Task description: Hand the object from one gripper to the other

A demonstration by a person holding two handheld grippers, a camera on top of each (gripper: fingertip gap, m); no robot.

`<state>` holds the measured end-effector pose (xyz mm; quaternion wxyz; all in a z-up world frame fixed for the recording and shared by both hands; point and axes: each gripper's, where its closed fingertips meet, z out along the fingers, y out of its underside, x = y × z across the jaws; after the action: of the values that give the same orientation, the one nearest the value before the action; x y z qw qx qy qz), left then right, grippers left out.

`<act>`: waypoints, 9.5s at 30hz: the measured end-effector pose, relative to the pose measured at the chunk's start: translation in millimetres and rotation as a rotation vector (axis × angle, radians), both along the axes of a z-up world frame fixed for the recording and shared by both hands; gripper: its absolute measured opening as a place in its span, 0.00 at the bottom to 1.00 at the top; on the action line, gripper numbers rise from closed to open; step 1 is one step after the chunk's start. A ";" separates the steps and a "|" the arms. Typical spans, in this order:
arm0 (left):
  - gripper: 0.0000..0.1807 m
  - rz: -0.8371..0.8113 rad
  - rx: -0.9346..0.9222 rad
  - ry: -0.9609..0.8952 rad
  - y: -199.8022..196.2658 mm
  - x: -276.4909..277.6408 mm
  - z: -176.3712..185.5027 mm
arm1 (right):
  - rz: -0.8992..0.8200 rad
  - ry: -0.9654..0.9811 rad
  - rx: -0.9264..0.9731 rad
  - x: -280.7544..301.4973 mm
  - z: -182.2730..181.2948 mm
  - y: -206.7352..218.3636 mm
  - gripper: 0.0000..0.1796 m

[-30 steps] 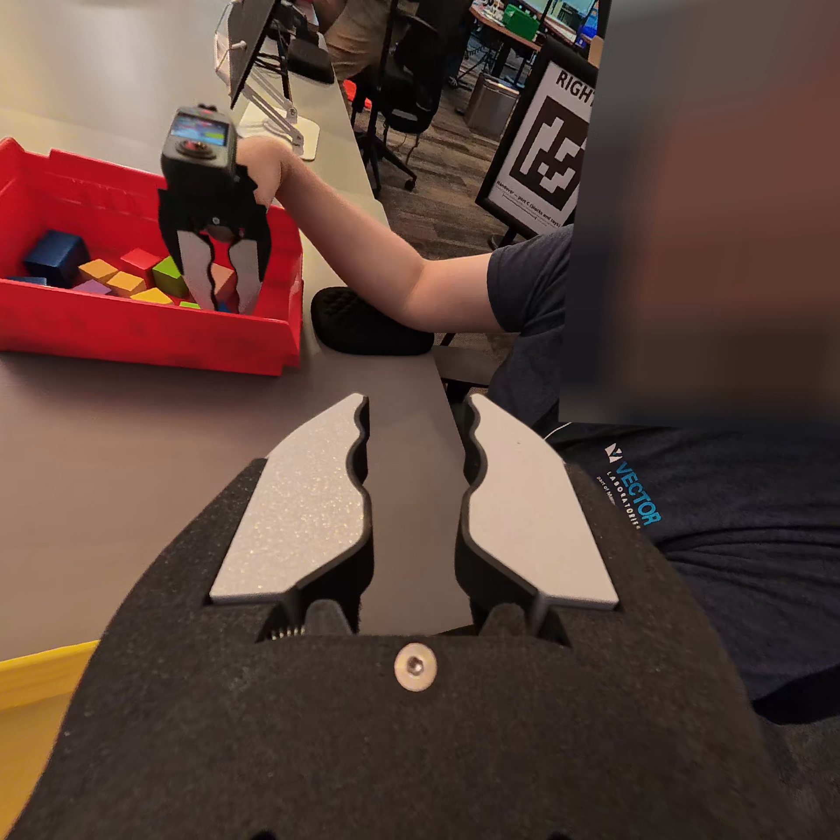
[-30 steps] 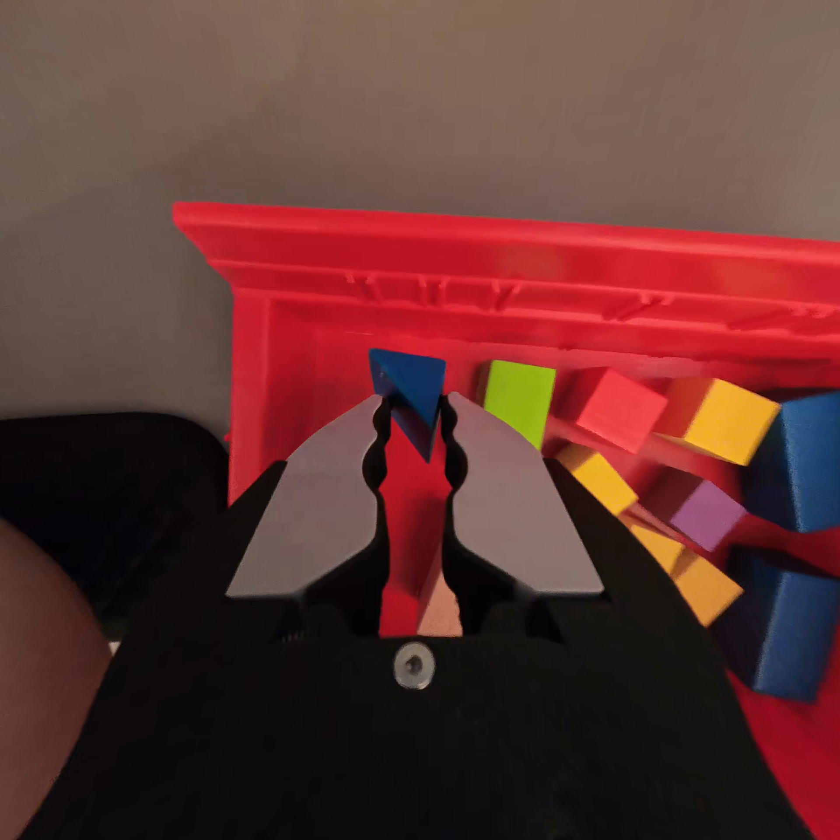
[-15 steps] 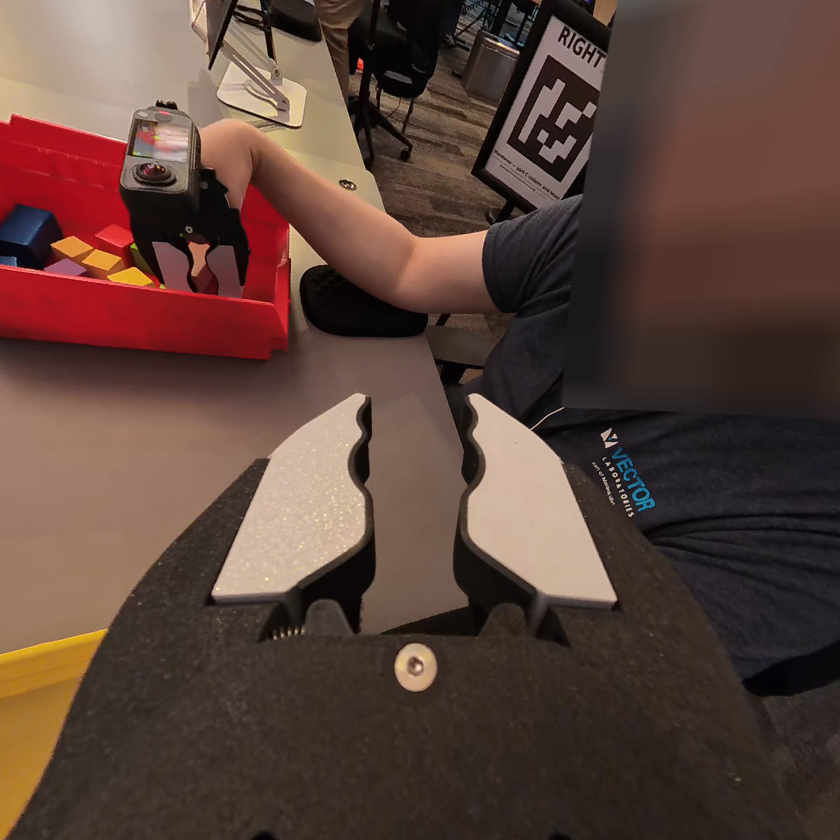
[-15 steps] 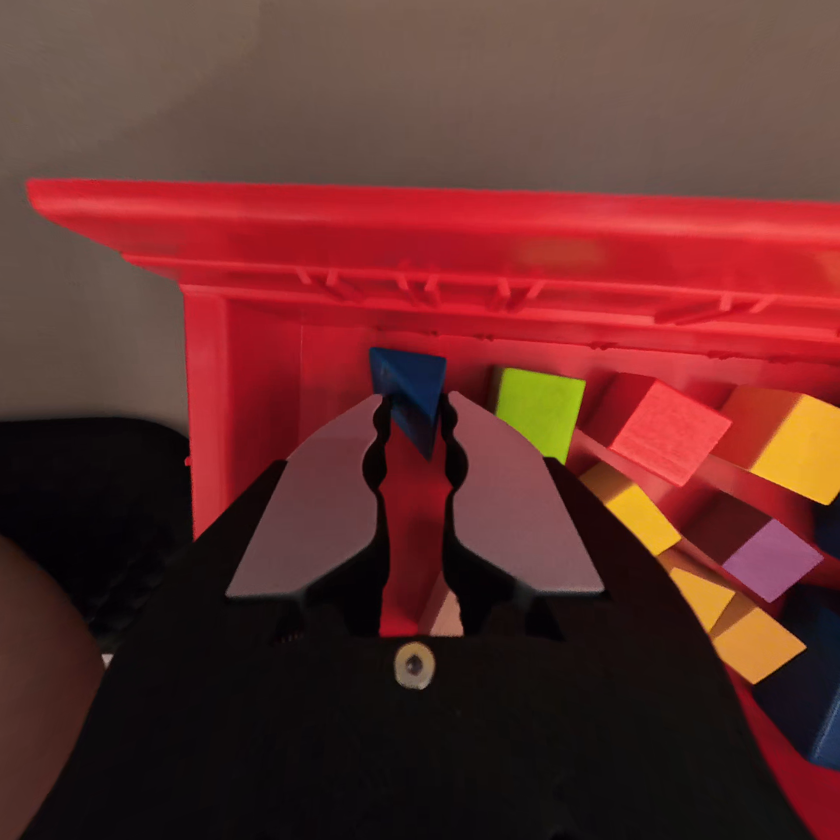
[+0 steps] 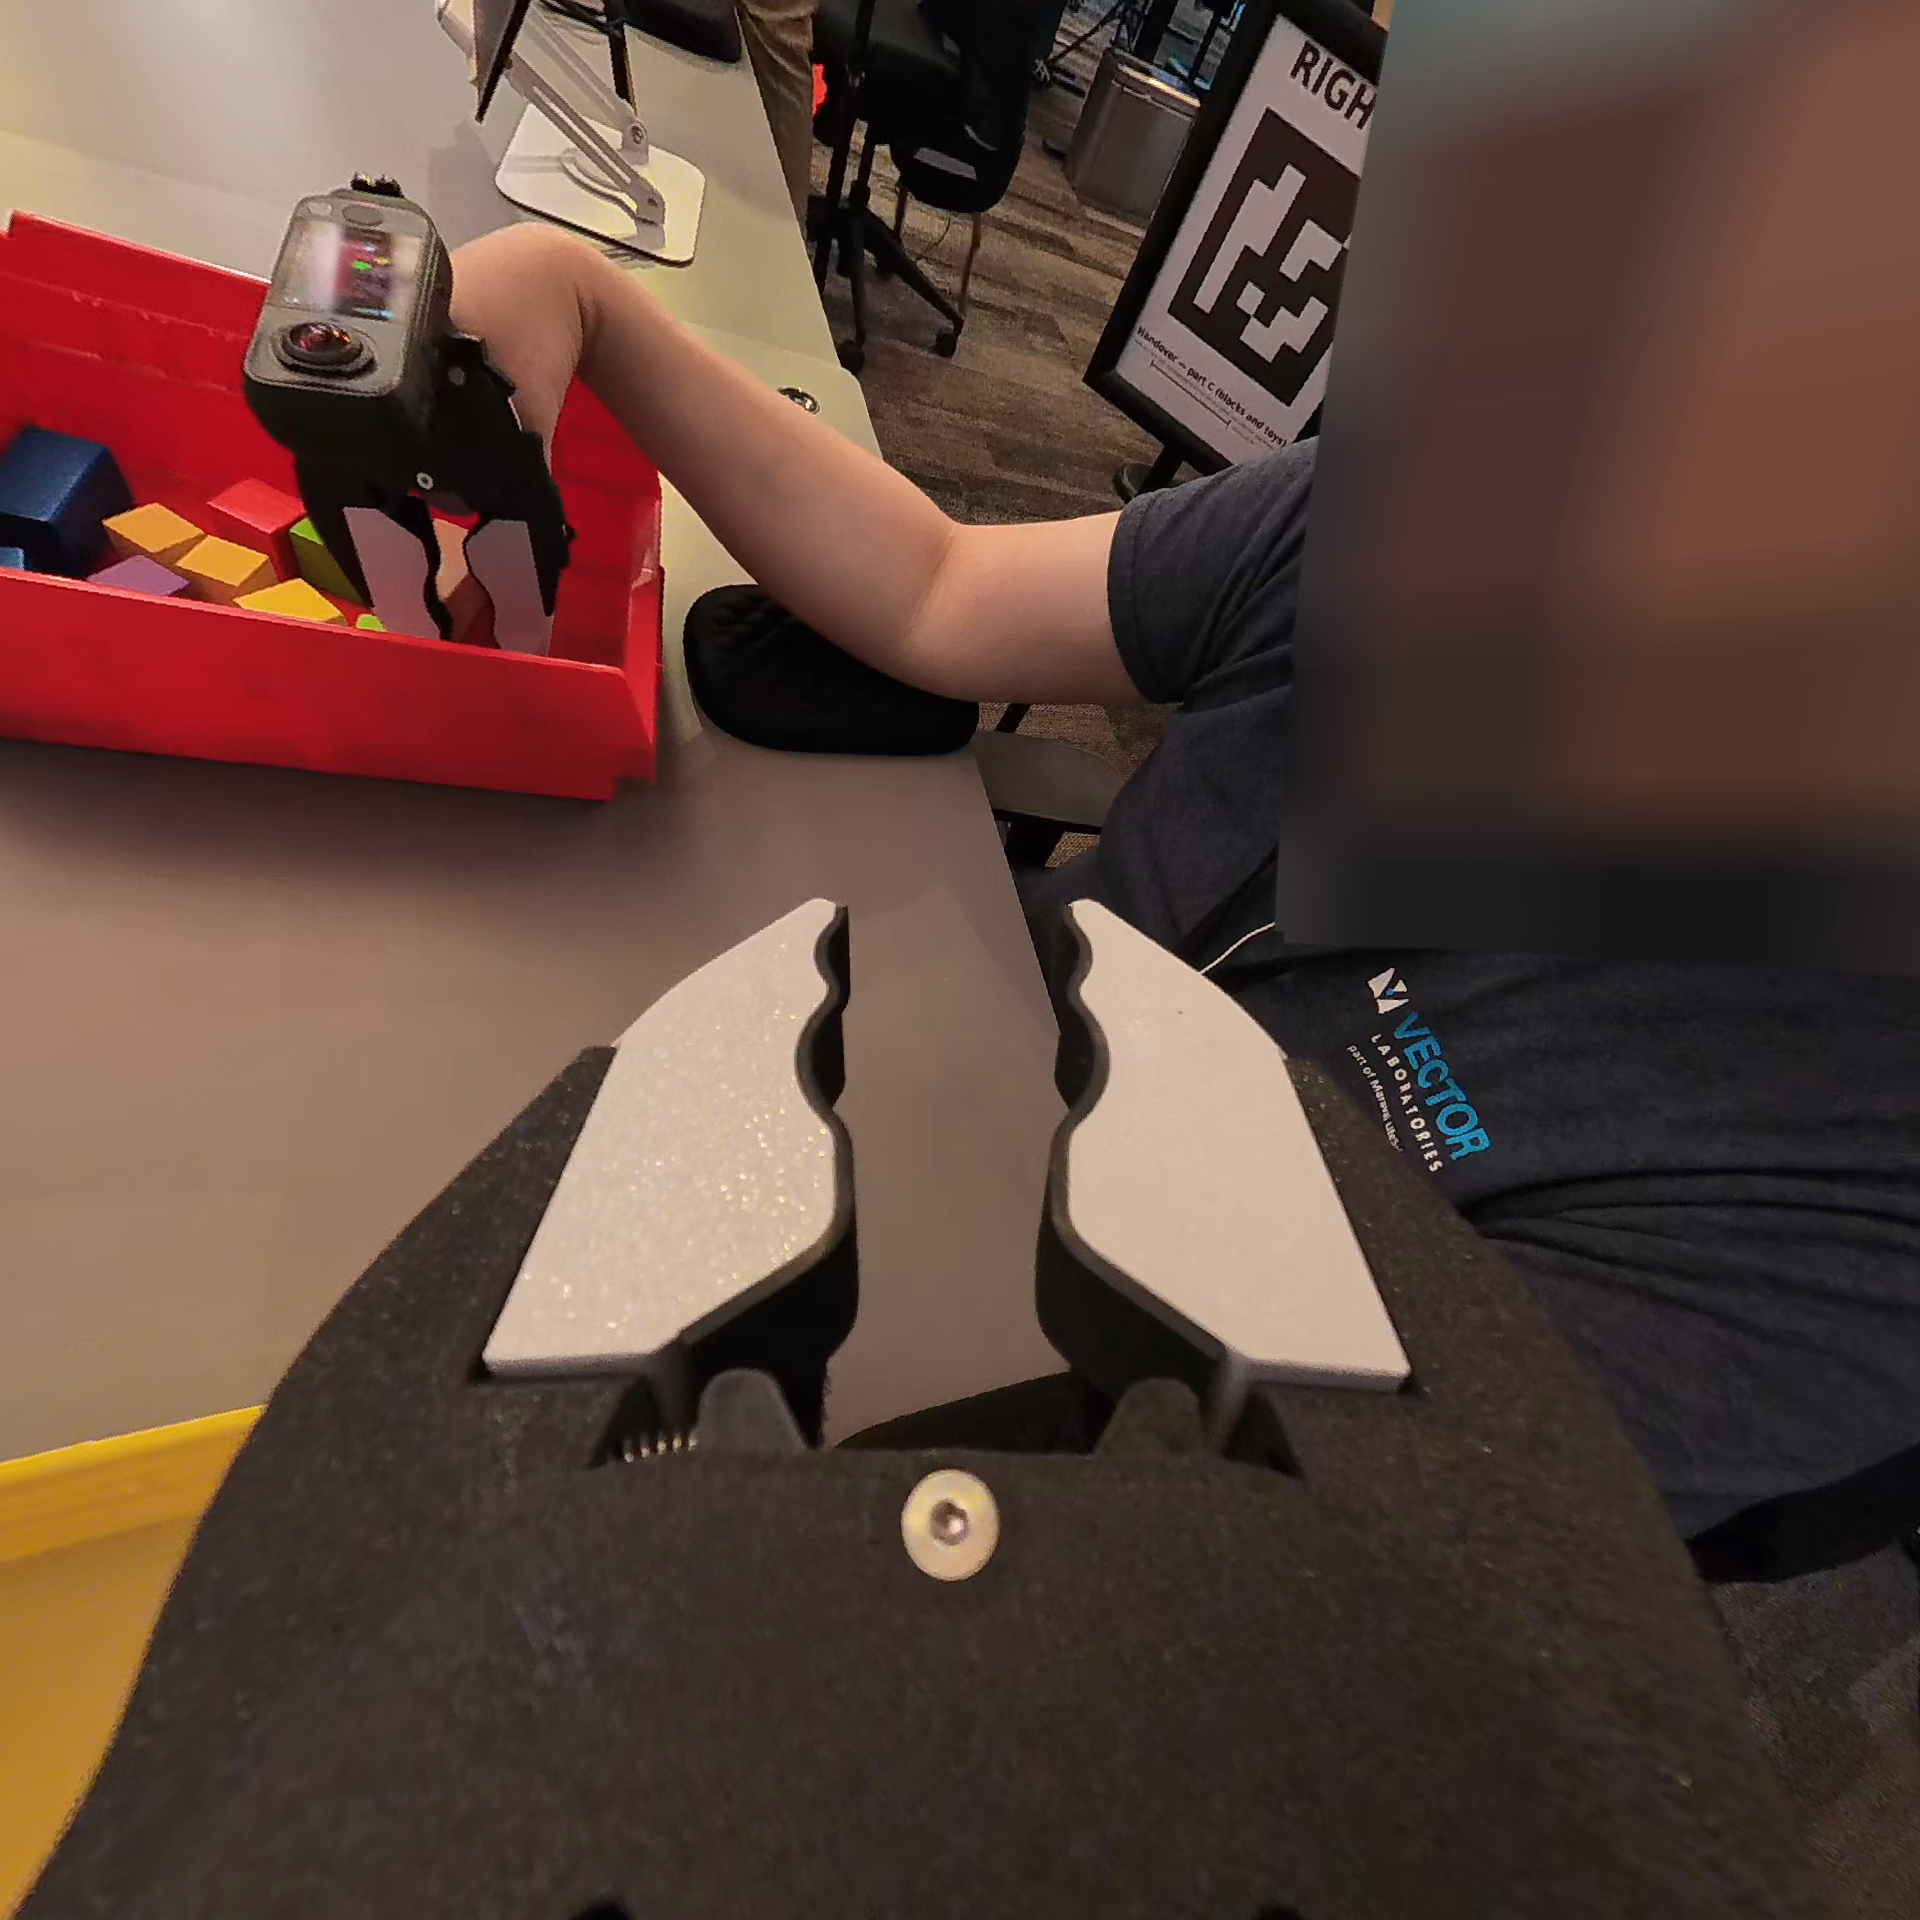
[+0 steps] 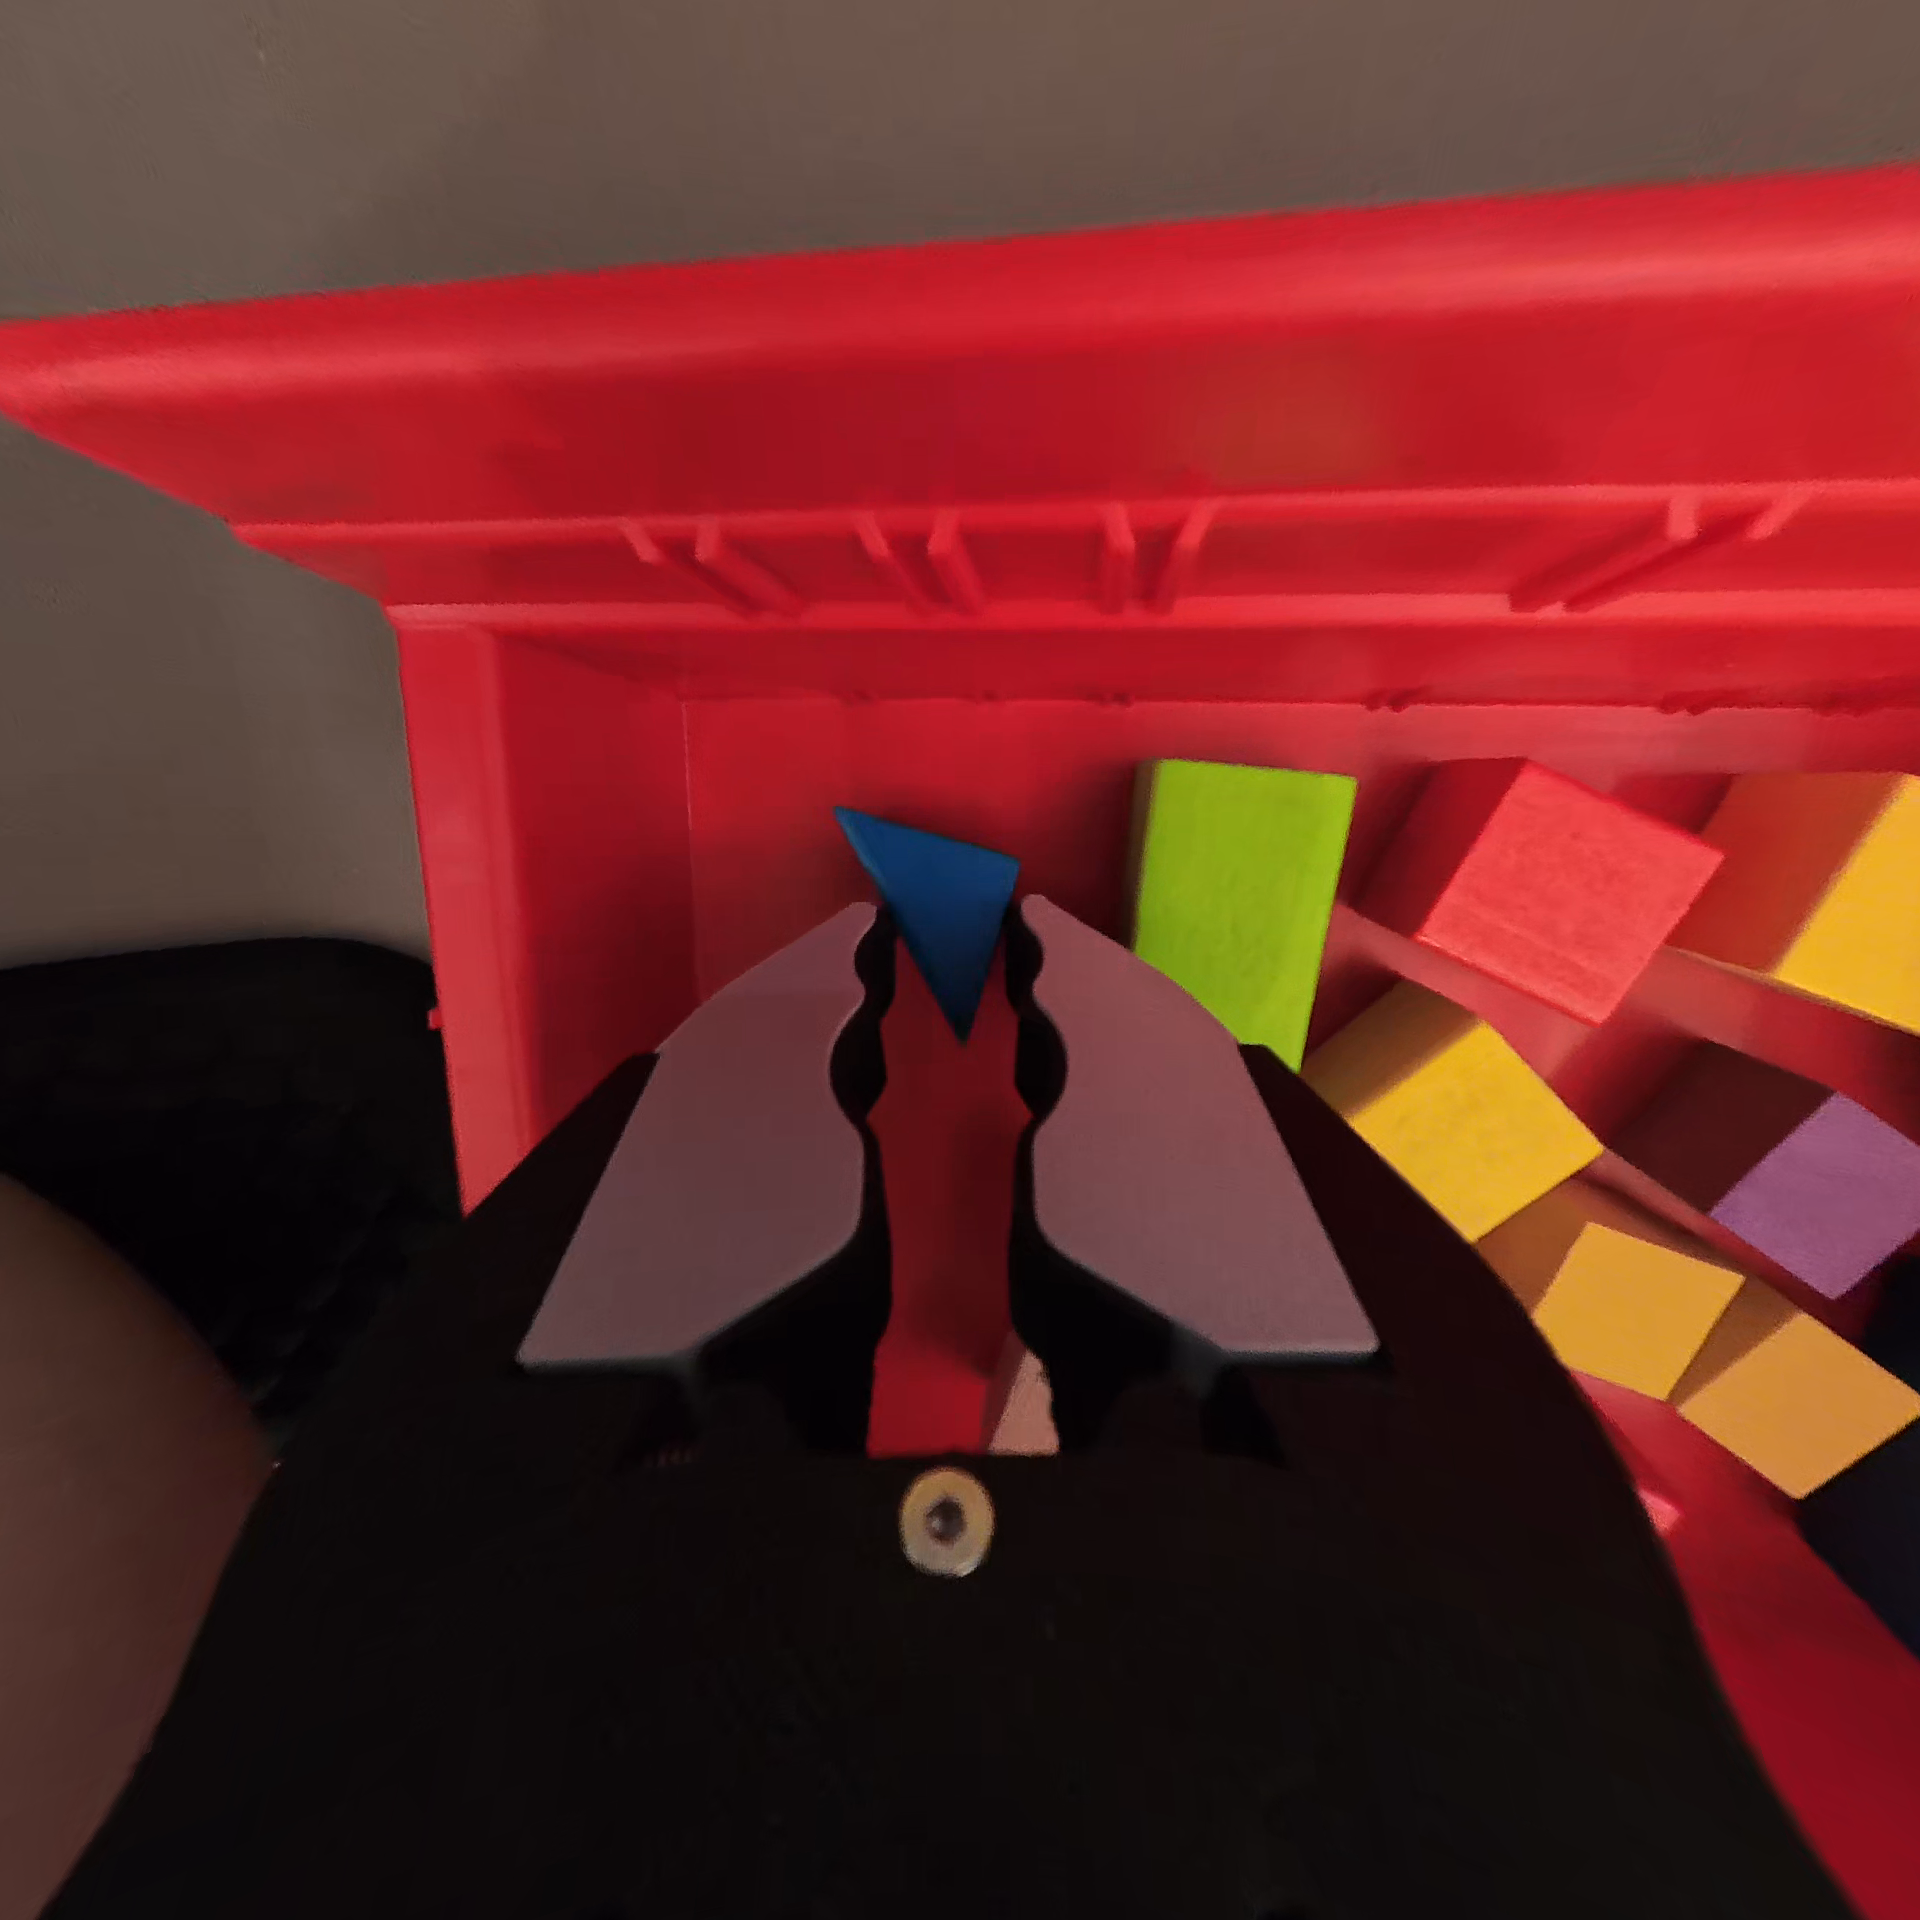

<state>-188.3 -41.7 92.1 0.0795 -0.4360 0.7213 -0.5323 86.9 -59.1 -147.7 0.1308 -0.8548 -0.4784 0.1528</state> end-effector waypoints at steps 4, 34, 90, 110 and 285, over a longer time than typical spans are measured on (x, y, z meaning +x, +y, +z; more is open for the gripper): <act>0.21 -0.007 0.006 0.007 -1.6 0.2 -1.7 | 0.021 -0.023 0.032 -3.5 -0.2 6.6 0.12; 0.35 1.041 0.422 0.816 240.2 -65.2 -162.9 | -0.008 0.029 0.363 -11.0 85.3 14.4 0.13; 0.20 0.980 0.188 1.181 214.1 -51.0 -237.9 | 0.002 -0.051 0.240 -9.4 57.0 14.2 0.13; 0.19 -0.038 -0.144 0.302 25.0 2.4 -51.7 | 0.365 0.367 1.098 -217.8 206.4 37.7 0.29; 0.22 1.065 0.353 1.030 275.1 -65.5 -246.6 | -0.152 -0.380 0.324 25.8 84.2 3.2 0.17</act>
<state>-253.8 233.4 -154.4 0.0473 -0.8993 0.4339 -0.0281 112.6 -55.8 -63.5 0.1847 -0.8695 -0.4472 -0.0993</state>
